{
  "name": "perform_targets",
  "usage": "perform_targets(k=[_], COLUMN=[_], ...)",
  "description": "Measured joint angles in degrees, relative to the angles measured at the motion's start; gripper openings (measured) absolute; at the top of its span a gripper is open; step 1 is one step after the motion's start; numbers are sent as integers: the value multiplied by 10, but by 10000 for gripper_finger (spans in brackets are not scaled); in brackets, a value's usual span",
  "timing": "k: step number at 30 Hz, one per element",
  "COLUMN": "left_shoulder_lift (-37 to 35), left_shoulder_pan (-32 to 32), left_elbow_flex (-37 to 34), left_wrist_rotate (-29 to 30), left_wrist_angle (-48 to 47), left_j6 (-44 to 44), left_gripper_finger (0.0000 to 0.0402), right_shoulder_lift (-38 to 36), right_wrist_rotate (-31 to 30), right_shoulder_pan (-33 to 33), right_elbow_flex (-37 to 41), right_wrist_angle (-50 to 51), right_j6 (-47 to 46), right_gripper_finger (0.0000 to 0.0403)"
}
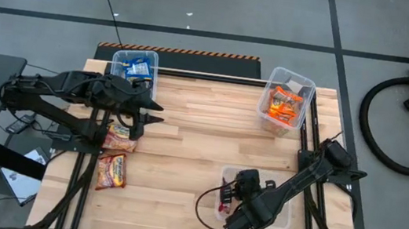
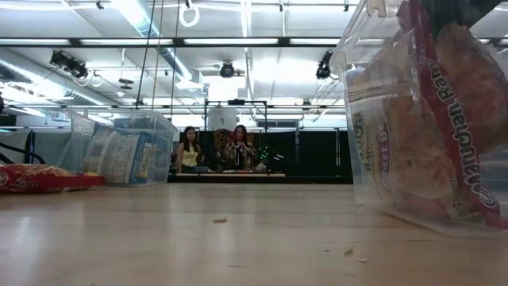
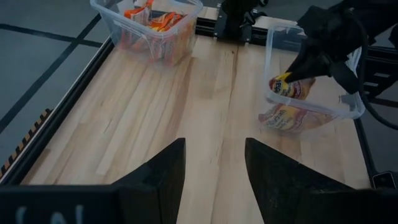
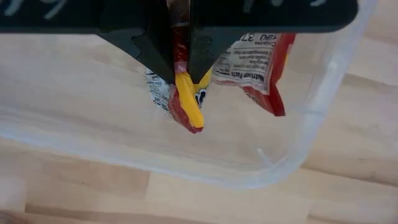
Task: Sort Maruchan noodles
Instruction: Put the red noodle pack into the bottom transparent bin
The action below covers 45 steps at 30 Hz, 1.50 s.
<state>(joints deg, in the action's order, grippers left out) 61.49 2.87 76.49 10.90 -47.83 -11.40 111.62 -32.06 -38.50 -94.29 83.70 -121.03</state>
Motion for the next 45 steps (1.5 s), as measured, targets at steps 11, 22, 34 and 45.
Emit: perform_targets(k=[11,22,34,45], left_shoulder_lift=[0,0,0,0], left_shoulder_pan=[0,0,0,7], left_elbow_flex=[0,0,0,0], left_wrist_rotate=[0,0,-3,-17], left_wrist_angle=[0,12,15,18], left_j6=[-18,-30,-34,-48], left_gripper_finger=[172,172,172,172], right_shoulder_lift=[9,33,43,43], right_wrist_rotate=[-13,-8,32,19], right_shoulder_pan=[7,9,12,20], right_elbow_flex=[4,6,6,6], right_wrist_angle=[8,-7,-42,-39], right_j6=[-6,-7,-19,-18], right_gripper_finger=[33,37,65,110])
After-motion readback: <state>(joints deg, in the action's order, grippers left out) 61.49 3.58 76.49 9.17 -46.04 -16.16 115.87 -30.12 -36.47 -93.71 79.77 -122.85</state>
